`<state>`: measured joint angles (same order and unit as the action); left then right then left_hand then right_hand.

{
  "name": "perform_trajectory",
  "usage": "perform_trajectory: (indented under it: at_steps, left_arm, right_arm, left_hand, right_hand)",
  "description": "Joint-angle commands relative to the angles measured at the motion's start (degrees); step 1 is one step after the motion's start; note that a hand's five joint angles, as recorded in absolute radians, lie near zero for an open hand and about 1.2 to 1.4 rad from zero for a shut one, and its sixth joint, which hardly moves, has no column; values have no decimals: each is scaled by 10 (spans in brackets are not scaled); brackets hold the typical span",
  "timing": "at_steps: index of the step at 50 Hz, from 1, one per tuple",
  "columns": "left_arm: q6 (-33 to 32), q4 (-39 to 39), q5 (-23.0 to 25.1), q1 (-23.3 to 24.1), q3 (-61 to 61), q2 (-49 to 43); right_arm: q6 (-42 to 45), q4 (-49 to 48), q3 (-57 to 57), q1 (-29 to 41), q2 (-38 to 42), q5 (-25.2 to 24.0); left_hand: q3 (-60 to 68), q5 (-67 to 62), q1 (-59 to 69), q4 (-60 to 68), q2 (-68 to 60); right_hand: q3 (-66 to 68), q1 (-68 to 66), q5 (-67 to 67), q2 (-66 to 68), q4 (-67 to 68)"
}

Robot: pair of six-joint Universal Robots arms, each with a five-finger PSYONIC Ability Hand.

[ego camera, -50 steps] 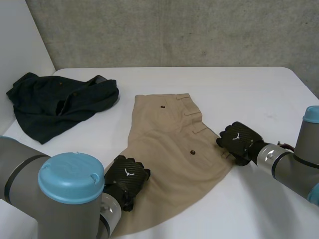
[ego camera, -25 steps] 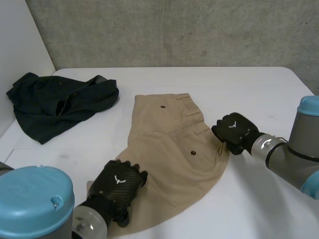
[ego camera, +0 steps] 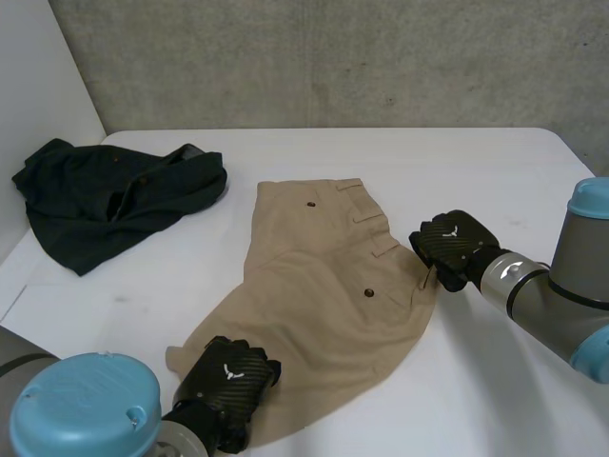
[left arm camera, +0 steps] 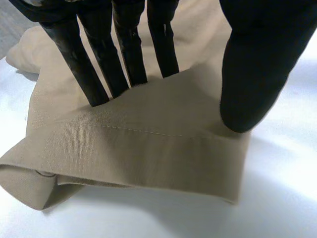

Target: Fold the laundry.

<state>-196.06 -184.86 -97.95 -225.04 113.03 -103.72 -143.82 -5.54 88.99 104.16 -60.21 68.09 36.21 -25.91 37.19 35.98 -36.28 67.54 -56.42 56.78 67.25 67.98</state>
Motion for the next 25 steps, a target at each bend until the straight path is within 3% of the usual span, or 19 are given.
perform_trajectory:
  at_steps: [1, 2, 7, 14, 18, 25]
  left_arm:
    - [-2, -31, -1, -4, -1, -17]
    - [-4, -31, -2, -5, -3, -19]
    - [-12, -31, -5, -10, -14, -8]
    - [-41, -23, -4, -33, -52, 80]
    - [-52, -5, 2, -61, -91, 127]
    - [-47, 27, 3, -69, -187, 200]
  right_arm:
    - [-1, 4, 7, 0, -5, 1]
    - [-1, 5, 7, 0, -5, 1]
    - [0, 23, 10, -3, -12, 1]
    - [8, 97, 1, -8, -51, -1]
    - [10, 163, -13, -10, -105, -8]
    - [-4, 225, -74, -9, -237, -9]
  left_hand:
    - [337, -340, 327, 339, -336]
    - [437, -440, 427, 439, -436]
    - [438, -441, 428, 440, -437]
    - [438, -441, 428, 440, -437]
    - [438, -441, 428, 440, -437]
    - [438, -441, 428, 440, -437]
  right_hand:
    - [125, -236, 132, 128, 120]
    - [125, -236, 132, 128, 120]
    - [125, -236, 132, 128, 120]
    - [125, -236, 132, 128, 120]
    - [125, -236, 132, 128, 120]
    - [125, -236, 132, 128, 120]
